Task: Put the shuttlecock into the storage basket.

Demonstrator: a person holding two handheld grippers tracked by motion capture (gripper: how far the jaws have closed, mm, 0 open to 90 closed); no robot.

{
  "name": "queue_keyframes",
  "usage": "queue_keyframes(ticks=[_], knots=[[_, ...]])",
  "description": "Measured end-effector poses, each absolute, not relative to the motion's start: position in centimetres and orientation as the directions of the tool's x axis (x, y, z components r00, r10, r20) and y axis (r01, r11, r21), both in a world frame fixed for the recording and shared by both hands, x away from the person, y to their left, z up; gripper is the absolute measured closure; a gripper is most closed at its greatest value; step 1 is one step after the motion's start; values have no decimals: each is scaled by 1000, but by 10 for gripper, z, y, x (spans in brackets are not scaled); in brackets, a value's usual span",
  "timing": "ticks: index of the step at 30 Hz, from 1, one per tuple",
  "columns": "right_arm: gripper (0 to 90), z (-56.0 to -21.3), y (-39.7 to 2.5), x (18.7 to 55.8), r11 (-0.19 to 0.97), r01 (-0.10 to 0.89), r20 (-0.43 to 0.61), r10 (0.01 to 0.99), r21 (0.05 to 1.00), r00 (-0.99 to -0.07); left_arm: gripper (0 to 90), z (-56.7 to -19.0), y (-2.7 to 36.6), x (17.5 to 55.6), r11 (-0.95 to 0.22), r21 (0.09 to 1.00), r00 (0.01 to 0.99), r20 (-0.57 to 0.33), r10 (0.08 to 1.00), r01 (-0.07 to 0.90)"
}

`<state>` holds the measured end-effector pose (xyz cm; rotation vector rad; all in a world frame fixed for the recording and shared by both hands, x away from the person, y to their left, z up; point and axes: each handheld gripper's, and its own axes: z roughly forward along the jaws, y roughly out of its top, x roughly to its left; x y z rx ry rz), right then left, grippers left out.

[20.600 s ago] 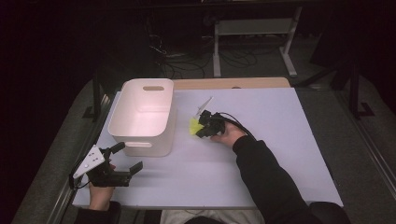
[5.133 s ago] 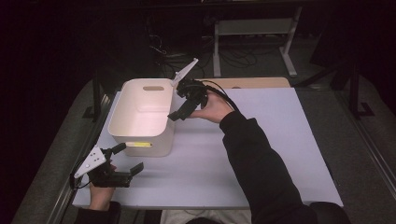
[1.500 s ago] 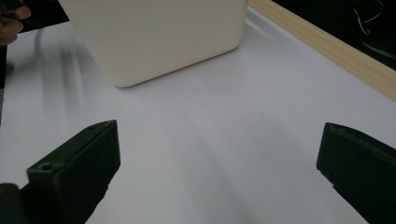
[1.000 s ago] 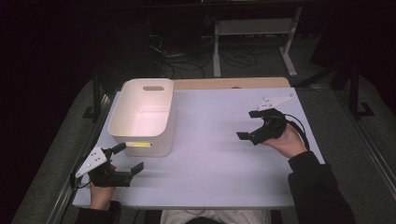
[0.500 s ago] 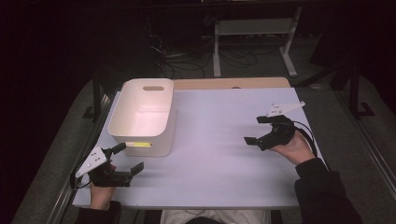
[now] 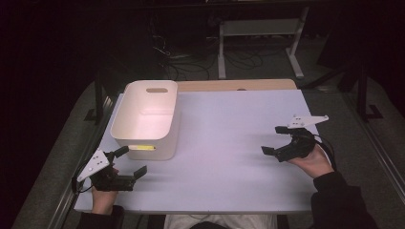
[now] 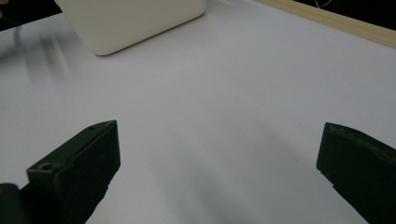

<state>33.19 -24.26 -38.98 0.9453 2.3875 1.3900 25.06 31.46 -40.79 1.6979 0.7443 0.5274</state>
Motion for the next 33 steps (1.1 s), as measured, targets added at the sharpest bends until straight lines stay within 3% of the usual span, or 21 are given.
queue_keyframes(ticks=[33], knots=[[0,-425,-273,292,303,437,139,667,847,-732,0,-408,315,250,-150,968,697,-35,716,203]])
